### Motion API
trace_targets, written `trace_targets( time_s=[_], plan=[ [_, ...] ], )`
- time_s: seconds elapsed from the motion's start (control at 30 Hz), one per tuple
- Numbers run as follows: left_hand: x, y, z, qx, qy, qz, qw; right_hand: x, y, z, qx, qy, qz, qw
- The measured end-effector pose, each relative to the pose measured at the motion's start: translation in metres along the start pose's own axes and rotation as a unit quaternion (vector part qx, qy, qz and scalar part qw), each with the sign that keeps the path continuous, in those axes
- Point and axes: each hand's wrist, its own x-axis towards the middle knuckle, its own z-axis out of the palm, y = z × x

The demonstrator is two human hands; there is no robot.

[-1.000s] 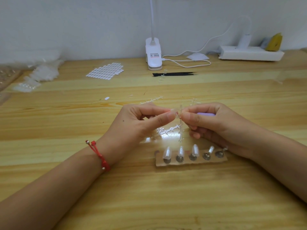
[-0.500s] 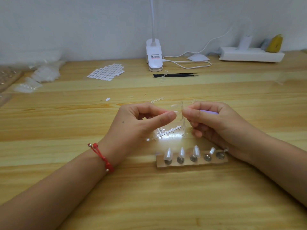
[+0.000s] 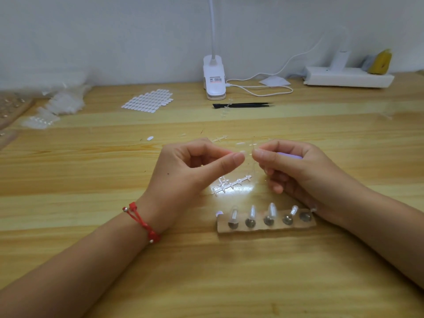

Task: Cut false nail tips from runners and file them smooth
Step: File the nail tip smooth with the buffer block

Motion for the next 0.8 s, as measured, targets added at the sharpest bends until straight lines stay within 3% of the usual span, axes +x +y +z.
trace_targets(
  time_s=[0.1,0.2,0.4,0.57,0.8],
  plan=[
    [0.0,-0.001,-0.003,0.026,0.075,0.036,0.996,0.0,-0.001,0.0,-0.026,-0.018,0.015,0.999],
    [0.001,0.0,-0.003,0.048,0.097,0.046,0.993,0.004,-0.001,-0.004,0.067,-0.042,0.051,0.996],
    [-0.002,-0.001,0.003,0.025,-0.004,-0.023,0.999,0.008,0.002,-0.008,0.153,-0.093,0.051,0.982],
    [0.0,0.0,0.003,0.023,-0.038,-0.073,0.996,0.008,0.003,-0.015,0.115,-0.099,0.035,0.988],
    [0.001,-0.001,0.002,0.02,-0.068,-0.064,0.995,0.002,0.004,-0.008,0.062,-0.076,-0.003,0.995]
  ],
)
